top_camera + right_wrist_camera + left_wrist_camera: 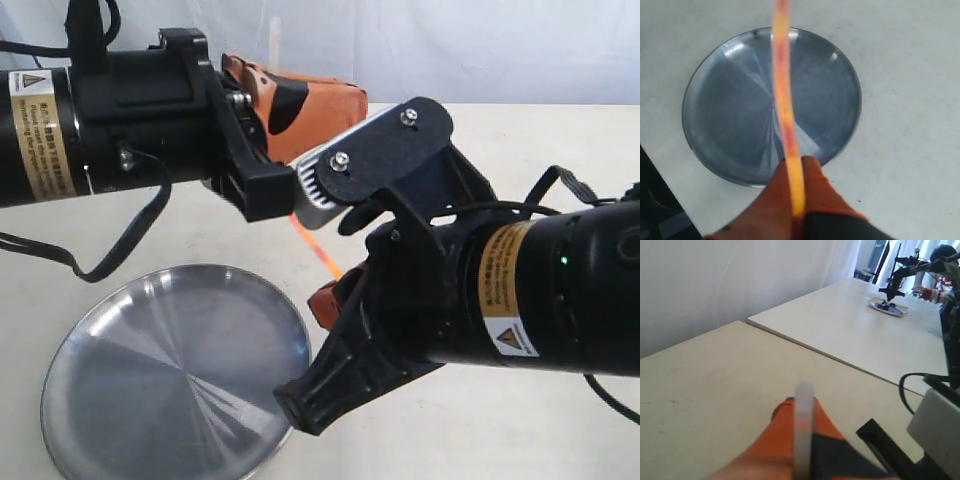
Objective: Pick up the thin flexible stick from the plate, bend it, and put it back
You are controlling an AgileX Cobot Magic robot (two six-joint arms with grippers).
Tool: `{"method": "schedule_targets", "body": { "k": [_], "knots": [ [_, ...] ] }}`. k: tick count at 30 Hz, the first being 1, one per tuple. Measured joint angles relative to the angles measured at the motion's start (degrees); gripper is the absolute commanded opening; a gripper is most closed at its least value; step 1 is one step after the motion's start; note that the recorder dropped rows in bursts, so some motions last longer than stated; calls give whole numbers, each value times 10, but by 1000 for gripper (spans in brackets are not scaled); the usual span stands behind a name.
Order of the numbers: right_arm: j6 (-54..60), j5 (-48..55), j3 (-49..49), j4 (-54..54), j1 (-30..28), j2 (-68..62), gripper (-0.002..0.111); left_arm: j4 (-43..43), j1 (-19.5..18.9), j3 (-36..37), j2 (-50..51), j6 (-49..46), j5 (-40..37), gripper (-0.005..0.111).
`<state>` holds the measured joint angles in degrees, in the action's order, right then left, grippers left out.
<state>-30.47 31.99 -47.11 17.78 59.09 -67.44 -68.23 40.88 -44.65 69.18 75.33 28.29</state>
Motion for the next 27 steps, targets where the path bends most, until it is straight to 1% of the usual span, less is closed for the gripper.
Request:
{"method": "schedule_targets", "body": {
  "k": [2,3,6,8,12,16,19,27],
  "knots": [
    [-4,8,0,0,0,-2,-1,-8,0,-1,-3,-1,-14,21],
    [-4,11,0,0,0,-3,-1,-9,0,-1,-4,-1,-20,29],
    [-4,18,0,0,0,-4,-1,-10,0,-2,-4,-2,-28,47],
    [-5,19,0,1,0,-4,-1,-10,0,-2,-6,-2,-36,54],
    [1,18,0,10,1,-5,-1,-13,0,-2,-24,-2,-88,55],
    [-6,30,0,33,1,-7,-1,-48,0,-2,-73,-6,-168,55],
    [-10,34,0,43,1,-7,-1,-70,0,-2,-115,-9,-210,55],
    [-13,36,0,53,1,-14,-1,-76,0,-2,-205,-9,-268,52]
  ]
}}
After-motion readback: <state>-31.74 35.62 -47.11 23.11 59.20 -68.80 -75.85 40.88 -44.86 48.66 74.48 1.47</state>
